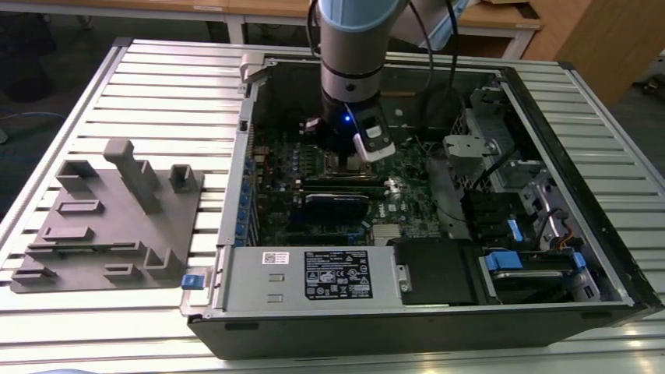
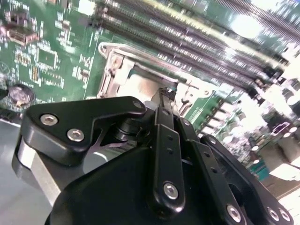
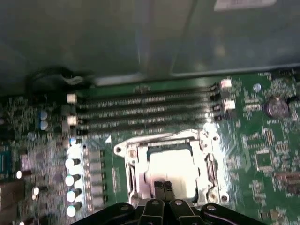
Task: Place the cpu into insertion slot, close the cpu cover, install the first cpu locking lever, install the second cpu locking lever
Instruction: 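Install the second cpu locking lever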
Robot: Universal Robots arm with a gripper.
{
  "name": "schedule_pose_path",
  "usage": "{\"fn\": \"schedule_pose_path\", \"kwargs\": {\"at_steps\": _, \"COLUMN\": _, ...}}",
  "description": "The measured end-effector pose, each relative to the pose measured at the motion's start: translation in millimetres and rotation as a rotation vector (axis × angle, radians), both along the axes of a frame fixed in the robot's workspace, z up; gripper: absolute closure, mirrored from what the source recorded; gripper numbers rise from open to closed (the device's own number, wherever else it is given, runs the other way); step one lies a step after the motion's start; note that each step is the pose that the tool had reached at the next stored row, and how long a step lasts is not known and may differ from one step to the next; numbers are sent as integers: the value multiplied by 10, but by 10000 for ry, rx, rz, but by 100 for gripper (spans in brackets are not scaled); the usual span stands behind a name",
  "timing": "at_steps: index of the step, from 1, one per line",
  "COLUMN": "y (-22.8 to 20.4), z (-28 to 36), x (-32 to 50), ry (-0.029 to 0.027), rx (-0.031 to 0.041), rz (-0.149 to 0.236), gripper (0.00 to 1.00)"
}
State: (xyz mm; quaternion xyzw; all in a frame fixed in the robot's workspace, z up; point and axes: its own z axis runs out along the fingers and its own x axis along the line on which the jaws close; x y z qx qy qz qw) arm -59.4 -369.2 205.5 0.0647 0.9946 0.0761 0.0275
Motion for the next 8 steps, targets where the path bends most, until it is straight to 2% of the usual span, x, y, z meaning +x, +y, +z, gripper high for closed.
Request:
{"fn": "schedule_pose_path", "kwargs": {"at_steps": 3, "y": 21, "z": 0, "x": 20, "ry": 13, "rx": 1, "rz": 2, "gripper": 89}}
{"fn": "schedule_pose_path", "kwargs": {"at_steps": 8, "y": 34, "z": 0, "x": 88, "ry": 113, "rx": 1, "rz": 3, "gripper": 89}}
